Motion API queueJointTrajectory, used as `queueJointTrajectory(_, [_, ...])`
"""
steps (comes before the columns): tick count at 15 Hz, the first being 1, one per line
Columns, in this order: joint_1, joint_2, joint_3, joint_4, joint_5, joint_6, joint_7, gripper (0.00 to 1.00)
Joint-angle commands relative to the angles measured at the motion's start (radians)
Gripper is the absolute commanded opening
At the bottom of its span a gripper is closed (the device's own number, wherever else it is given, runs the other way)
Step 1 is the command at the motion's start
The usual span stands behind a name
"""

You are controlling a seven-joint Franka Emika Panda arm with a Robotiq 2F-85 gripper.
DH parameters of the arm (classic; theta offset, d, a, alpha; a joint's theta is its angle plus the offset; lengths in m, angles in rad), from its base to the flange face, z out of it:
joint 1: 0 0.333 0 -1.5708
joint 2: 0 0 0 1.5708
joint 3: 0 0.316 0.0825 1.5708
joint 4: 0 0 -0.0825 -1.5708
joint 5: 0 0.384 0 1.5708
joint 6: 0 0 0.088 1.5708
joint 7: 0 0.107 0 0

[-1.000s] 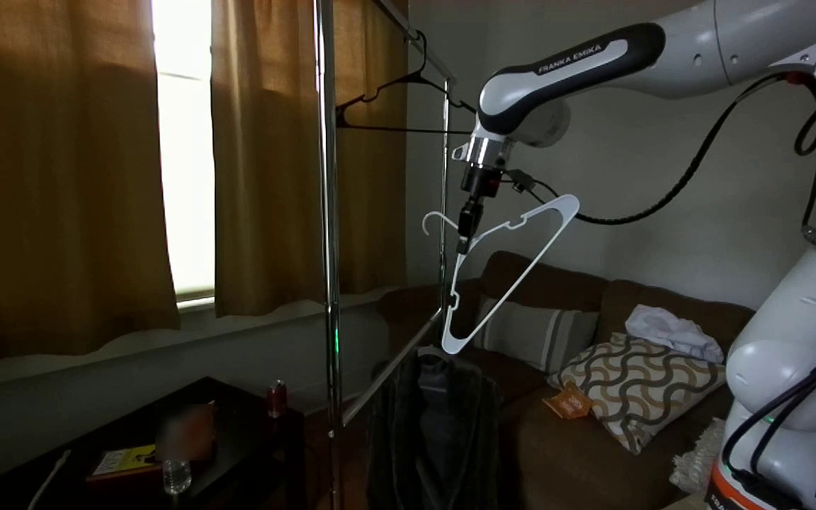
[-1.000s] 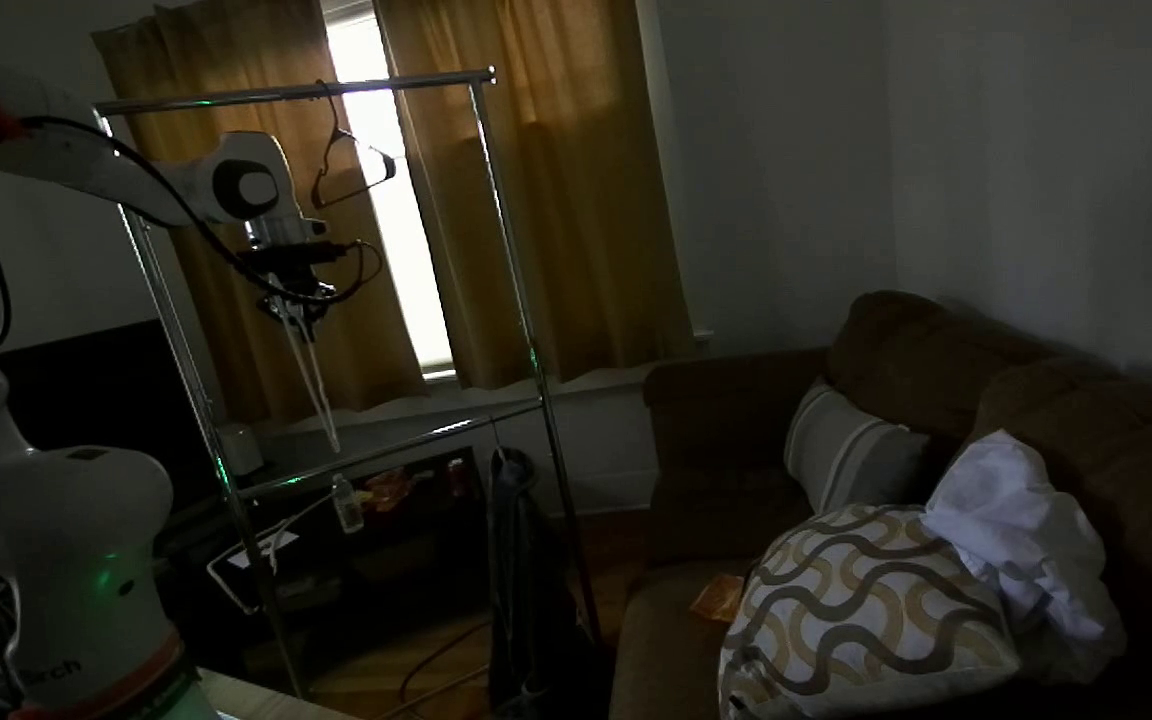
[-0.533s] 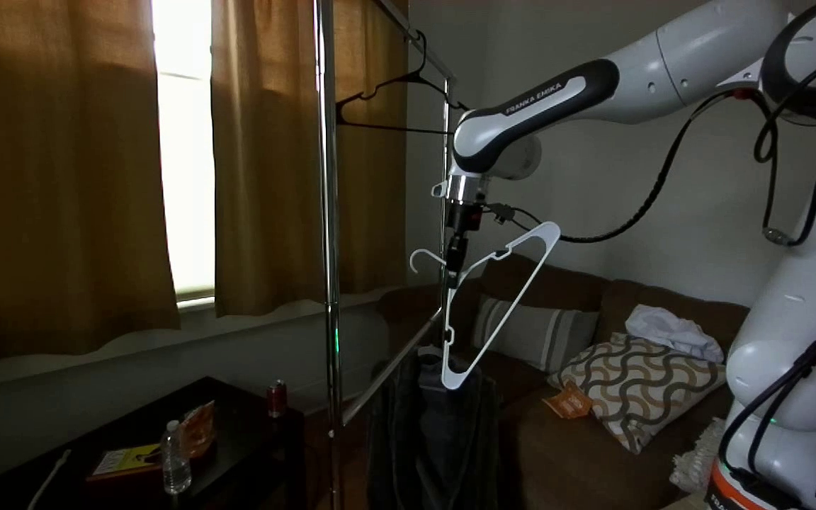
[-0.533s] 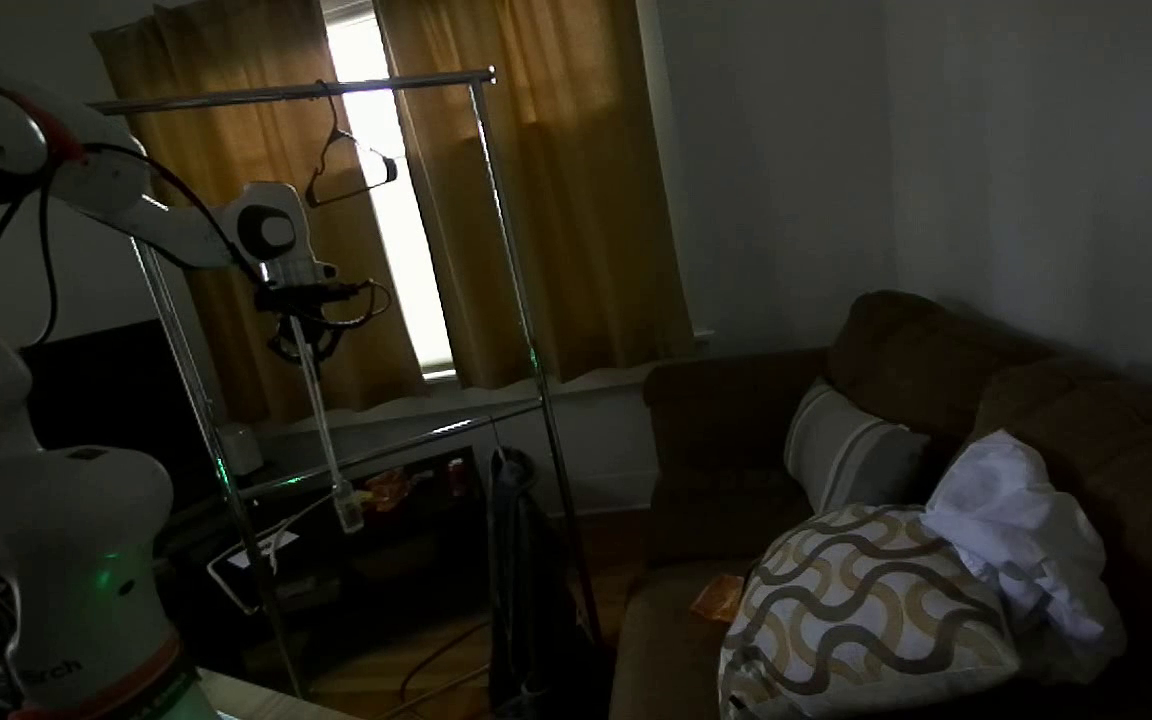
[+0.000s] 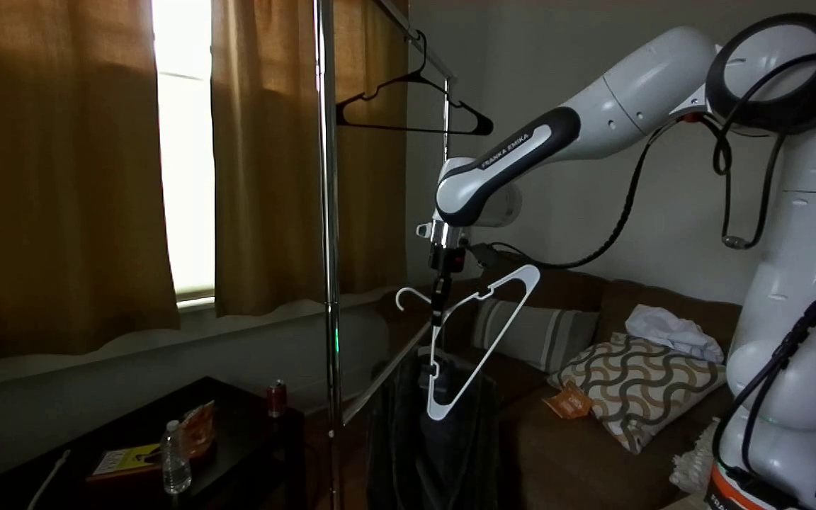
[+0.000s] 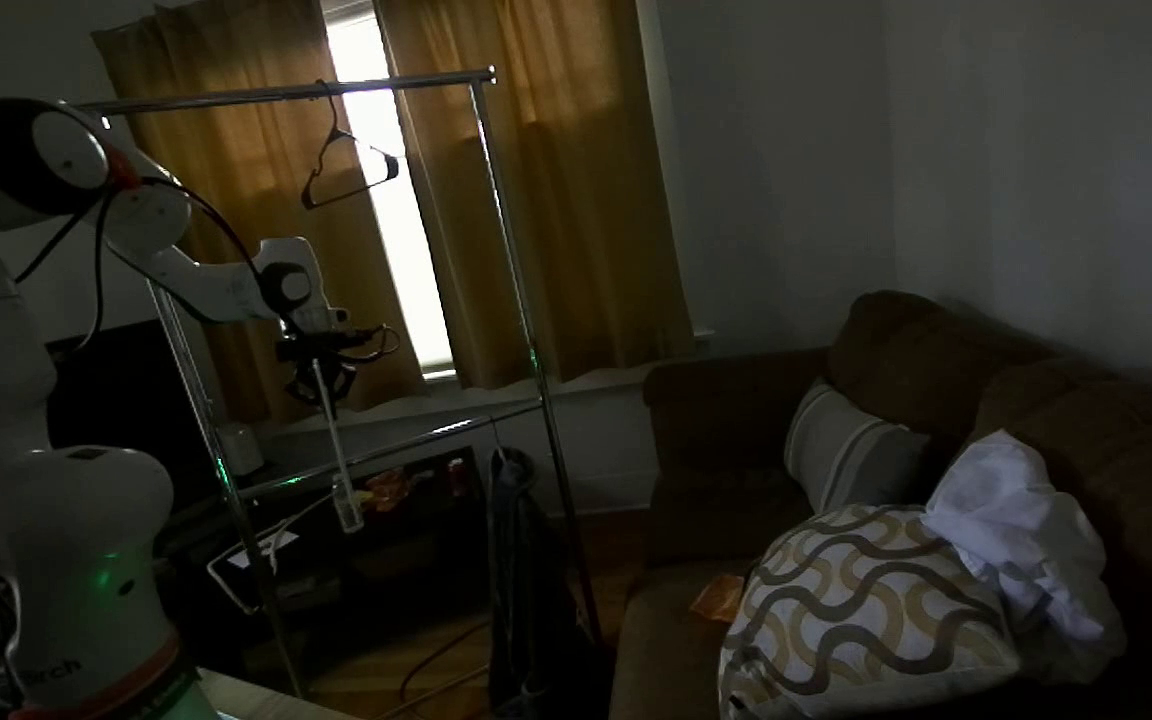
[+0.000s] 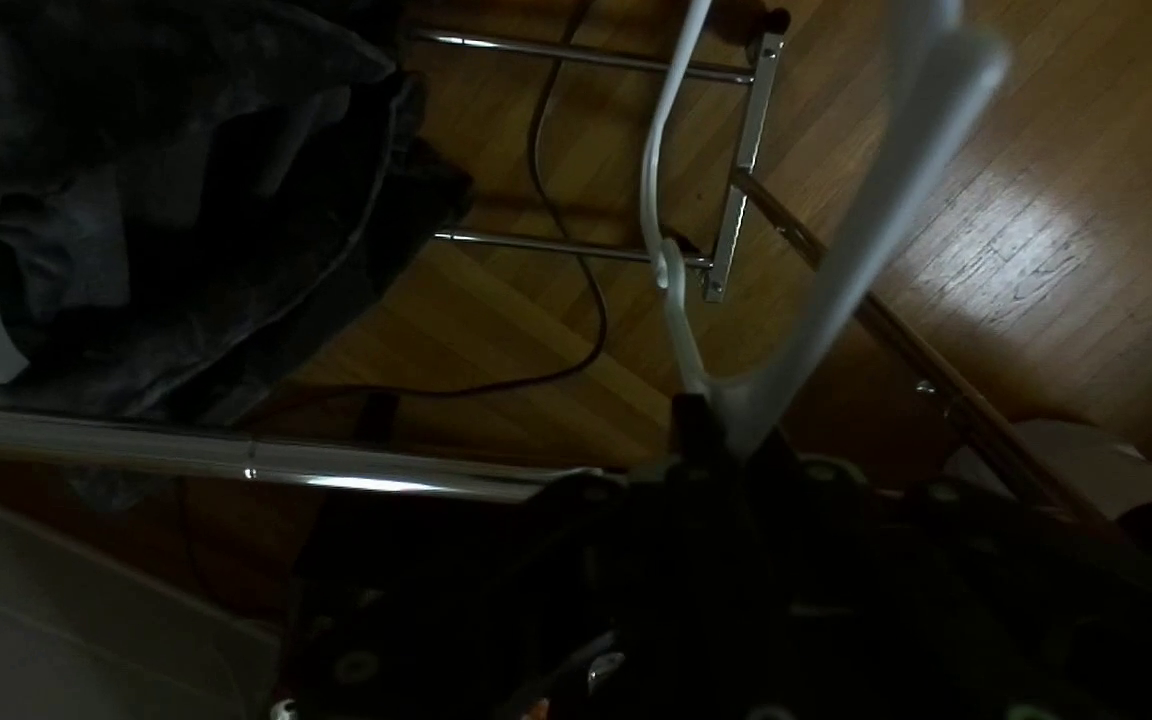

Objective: Hang the white and black coat hanger on the bottom railing

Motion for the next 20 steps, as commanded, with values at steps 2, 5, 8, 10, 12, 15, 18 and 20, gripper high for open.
queueJointTrajectory(2, [-0.017,0.088,0.017,-0.036,-0.008,0.199,0.03,0.02])
queueJointTrajectory(5, [-0.028,0.156,0.025,-0.029,-0.006,0.284,0.034,0.02])
queueJointTrajectory(8, [-0.043,0.208,0.044,-0.03,0.018,0.318,0.012,0.02])
queueJointTrajectory(10, [-0.057,0.231,0.062,-0.034,0.038,0.327,0.0,0.02])
queueJointTrajectory(12, [-0.071,0.251,0.078,-0.035,0.048,0.335,-0.001,0.02])
queueJointTrajectory(15, [-0.086,0.289,0.097,-0.03,0.06,0.367,0.003,0.02])
queueJointTrajectory(18, [-0.101,0.323,0.112,-0.023,0.056,0.4,0.01,0.02])
queueJointTrajectory(20, [-0.111,0.352,0.124,-0.009,0.052,0.418,0.01,0.02])
